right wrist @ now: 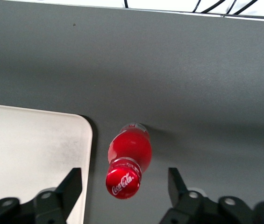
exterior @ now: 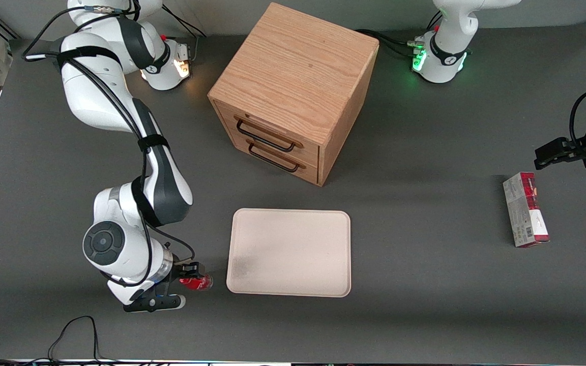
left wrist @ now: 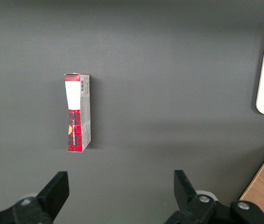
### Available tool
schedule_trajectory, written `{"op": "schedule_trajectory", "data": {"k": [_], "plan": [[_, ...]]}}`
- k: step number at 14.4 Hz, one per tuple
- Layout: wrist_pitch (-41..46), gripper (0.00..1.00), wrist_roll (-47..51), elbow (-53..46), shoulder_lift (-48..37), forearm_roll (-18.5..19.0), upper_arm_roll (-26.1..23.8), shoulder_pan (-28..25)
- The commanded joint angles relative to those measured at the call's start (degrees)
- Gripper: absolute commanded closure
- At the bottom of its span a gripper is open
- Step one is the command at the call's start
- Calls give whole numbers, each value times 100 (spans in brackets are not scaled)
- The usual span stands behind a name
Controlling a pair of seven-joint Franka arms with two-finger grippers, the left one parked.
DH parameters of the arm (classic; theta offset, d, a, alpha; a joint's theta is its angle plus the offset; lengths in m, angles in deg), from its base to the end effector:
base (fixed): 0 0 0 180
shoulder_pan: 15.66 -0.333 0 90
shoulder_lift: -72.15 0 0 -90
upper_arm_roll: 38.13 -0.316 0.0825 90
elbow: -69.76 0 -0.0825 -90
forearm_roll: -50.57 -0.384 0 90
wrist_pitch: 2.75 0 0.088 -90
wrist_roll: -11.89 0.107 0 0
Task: Place coke bottle on tray
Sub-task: 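Close the right gripper around the bottle's cap end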
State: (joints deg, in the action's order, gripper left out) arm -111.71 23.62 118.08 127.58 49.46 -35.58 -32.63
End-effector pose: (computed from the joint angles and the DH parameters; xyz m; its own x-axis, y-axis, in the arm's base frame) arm 0.7675 0.2147 0.3350 0.9937 0.0620 0.0931 0.0624 -0.9980 -0.0011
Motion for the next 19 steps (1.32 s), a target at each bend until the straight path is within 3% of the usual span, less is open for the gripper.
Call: {"op": "schedule_trajectory", "data": {"k": [1,11,14,19], "plan": [[24,100,110,-226,118,84,-45,18],[120,100,234,-218,100,84,-45,0],[803,100,225,-226,-22,76,-45,0],[2551,100,-195,-226,-1031,32,-115,132]]}}
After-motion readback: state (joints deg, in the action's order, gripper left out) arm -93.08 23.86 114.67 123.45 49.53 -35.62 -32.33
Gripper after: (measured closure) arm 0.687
